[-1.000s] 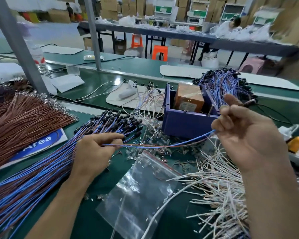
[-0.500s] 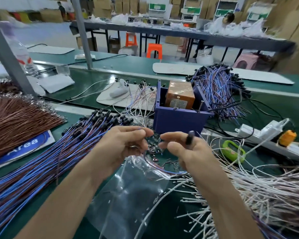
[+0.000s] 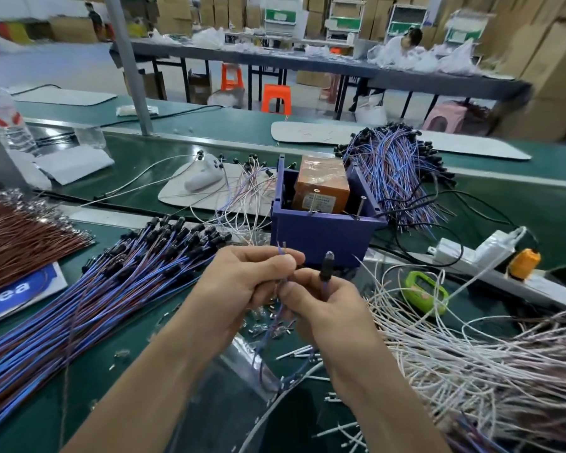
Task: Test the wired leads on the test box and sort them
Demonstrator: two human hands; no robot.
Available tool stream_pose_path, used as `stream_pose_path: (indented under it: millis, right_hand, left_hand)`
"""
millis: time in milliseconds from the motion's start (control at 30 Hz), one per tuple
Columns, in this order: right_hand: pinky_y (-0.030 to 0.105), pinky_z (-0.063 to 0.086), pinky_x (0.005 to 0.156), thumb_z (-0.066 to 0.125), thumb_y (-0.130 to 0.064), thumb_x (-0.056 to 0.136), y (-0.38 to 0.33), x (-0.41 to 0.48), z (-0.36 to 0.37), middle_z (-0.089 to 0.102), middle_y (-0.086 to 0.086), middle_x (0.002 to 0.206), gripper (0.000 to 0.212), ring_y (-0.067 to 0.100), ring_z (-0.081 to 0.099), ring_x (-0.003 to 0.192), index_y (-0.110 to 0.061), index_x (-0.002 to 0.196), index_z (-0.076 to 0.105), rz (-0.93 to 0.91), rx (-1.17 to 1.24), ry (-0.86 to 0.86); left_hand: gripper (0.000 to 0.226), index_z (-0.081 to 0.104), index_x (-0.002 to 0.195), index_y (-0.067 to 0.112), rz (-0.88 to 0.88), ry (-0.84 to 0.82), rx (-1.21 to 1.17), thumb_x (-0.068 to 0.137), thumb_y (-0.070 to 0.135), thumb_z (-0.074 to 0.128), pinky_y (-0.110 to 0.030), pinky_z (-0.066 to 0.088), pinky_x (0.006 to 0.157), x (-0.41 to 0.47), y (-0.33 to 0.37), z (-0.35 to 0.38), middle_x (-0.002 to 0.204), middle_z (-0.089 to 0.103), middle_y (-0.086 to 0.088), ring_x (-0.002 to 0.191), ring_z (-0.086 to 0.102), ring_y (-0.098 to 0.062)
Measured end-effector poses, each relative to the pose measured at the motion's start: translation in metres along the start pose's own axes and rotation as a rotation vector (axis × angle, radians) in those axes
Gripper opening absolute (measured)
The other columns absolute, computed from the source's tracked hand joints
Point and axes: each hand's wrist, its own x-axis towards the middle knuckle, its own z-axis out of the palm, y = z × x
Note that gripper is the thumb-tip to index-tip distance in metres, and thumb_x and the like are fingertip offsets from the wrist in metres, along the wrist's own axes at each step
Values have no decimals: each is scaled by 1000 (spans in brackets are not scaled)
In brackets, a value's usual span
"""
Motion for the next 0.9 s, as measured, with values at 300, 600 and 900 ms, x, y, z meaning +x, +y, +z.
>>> stream_pose_path:
  millis: [300,600,900]
  right_hand:
    - [8,38,45,69,1,90,-2,-5,-7,68,16,68,17,0,49,40,-8,76,67,86,28,115]
    - [9,41,43,70,9,86,0,-2,-7,69,13,63,29,2,54,39,-9,63,74,5,164,156]
    - [13,35,41,73,-2,88,0,8,-15,72,18,68,24,4,40,36,-10,66,73,-9,232,440]
  left_hand:
    - [22,83,92,17,-10,283,-205,83,33,71,-16,38,42,10,-3,-23,57,58,1,47,49,-8]
    - [17,85,88,19,-20,0,62,73,28,85,-25,47,65,-3,-17,4,71,72,-7,59,58,-12]
    - [13,79,84,8,4,352,-9,94,11,70,-28,60,59,5,-10,14,80,79,-13,70,78,-24]
